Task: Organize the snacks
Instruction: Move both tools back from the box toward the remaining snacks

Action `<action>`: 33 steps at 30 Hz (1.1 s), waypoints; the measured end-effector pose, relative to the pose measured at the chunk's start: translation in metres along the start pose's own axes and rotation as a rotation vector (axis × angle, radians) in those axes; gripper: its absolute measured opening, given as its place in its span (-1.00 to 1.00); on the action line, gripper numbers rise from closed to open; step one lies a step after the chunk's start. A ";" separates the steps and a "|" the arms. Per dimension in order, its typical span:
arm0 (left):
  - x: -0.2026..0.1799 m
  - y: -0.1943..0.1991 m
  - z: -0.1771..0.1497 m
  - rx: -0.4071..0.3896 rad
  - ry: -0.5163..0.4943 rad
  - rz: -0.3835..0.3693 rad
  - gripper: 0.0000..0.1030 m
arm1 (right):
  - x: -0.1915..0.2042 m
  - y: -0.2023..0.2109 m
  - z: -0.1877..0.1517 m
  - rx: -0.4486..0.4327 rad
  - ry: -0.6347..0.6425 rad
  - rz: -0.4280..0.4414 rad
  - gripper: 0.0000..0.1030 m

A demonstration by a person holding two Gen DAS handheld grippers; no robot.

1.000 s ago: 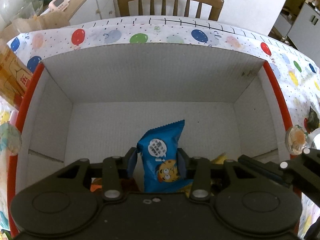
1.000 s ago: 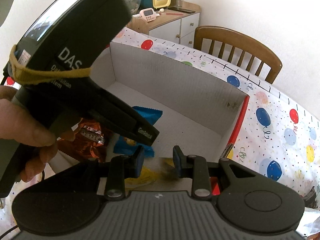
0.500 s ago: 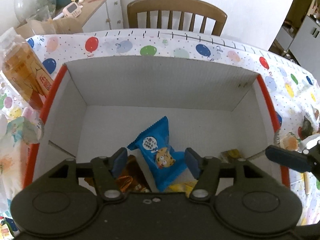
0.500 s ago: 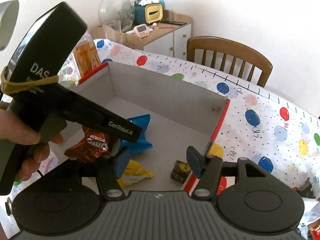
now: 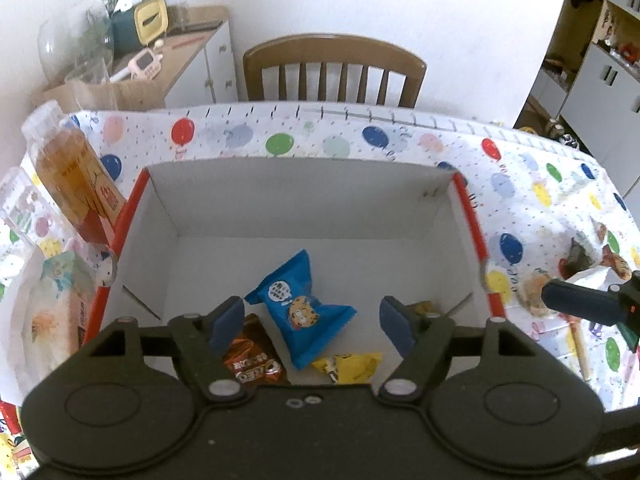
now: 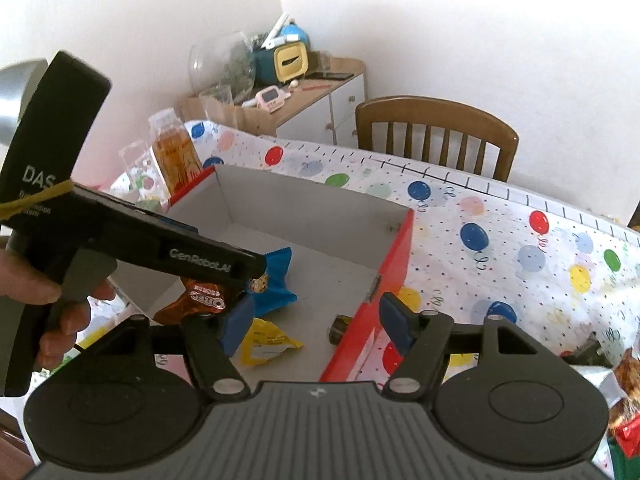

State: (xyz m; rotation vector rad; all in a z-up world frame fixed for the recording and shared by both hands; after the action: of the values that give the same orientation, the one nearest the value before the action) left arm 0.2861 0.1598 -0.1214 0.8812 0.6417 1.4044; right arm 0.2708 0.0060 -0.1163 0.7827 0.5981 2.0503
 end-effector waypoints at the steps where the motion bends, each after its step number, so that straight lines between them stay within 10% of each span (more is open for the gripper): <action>1: -0.003 0.004 0.001 -0.009 -0.003 -0.001 0.45 | -0.003 0.004 0.000 -0.005 -0.010 0.005 0.45; 18: -0.073 0.058 0.009 -0.158 -0.087 -0.051 0.76 | -0.068 0.084 -0.019 -0.094 -0.161 -0.003 0.72; 33: -0.160 0.062 0.007 -0.214 -0.136 -0.149 0.99 | -0.174 0.142 -0.060 -0.167 -0.269 -0.176 0.77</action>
State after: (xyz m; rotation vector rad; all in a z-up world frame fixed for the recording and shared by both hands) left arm 0.2426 -0.0020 -0.0856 0.7360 0.4352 1.2422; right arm 0.2300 -0.2233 -0.1190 0.8563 0.3276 1.7708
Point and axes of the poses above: each gripper's, at about its wrist camera, not at the fingertips, and y roughly against the way its jaws point, x to its left, z to its top, the point moved 8 cm from there along -y, roughly the way its jaws point, and after that the axes turned 13 degrees about -y, right-handed, at the moved point
